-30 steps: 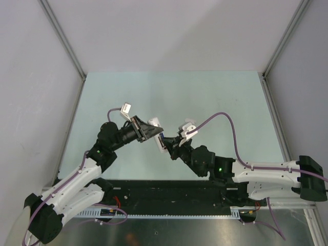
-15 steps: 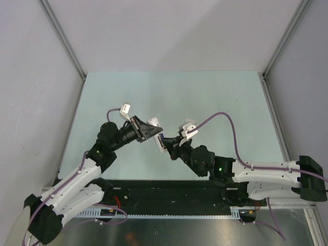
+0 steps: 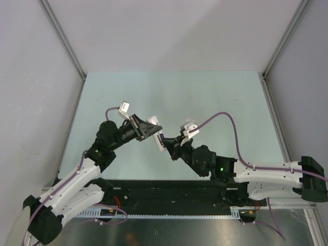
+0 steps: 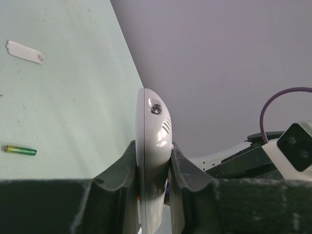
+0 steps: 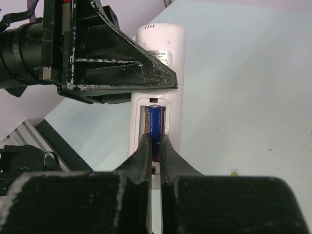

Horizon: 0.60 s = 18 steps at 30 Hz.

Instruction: Load the batteries into the remote control

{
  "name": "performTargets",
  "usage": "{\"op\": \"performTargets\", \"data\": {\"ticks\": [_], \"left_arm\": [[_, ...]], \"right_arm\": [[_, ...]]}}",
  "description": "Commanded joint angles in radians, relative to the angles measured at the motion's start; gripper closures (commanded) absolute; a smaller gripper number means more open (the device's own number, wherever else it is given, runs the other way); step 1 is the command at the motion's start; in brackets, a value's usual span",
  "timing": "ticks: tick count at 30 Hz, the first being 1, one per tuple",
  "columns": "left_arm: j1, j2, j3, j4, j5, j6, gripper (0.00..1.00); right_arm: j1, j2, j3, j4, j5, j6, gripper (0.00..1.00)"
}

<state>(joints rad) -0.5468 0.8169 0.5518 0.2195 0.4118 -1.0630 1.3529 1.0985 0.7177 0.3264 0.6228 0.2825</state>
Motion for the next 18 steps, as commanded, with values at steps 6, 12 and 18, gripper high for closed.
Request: {"op": "performTargets", "data": {"ticks": [6, 12, 18], "left_arm": [[-0.005, -0.064, 0.099, 0.139, 0.047, -0.037, 1.00], [-0.007, -0.076, 0.100, 0.141, 0.042, -0.032, 1.00], [-0.001, -0.093, 0.099, 0.139, 0.047, -0.017, 1.00]], "right_arm": [[-0.005, 0.038, -0.026, -0.098, -0.064, 0.017, 1.00], [-0.012, 0.034, -0.026, -0.139, -0.060, 0.052, 1.00], [-0.041, 0.015, -0.024, -0.190, -0.066, 0.092, 1.00]]}}
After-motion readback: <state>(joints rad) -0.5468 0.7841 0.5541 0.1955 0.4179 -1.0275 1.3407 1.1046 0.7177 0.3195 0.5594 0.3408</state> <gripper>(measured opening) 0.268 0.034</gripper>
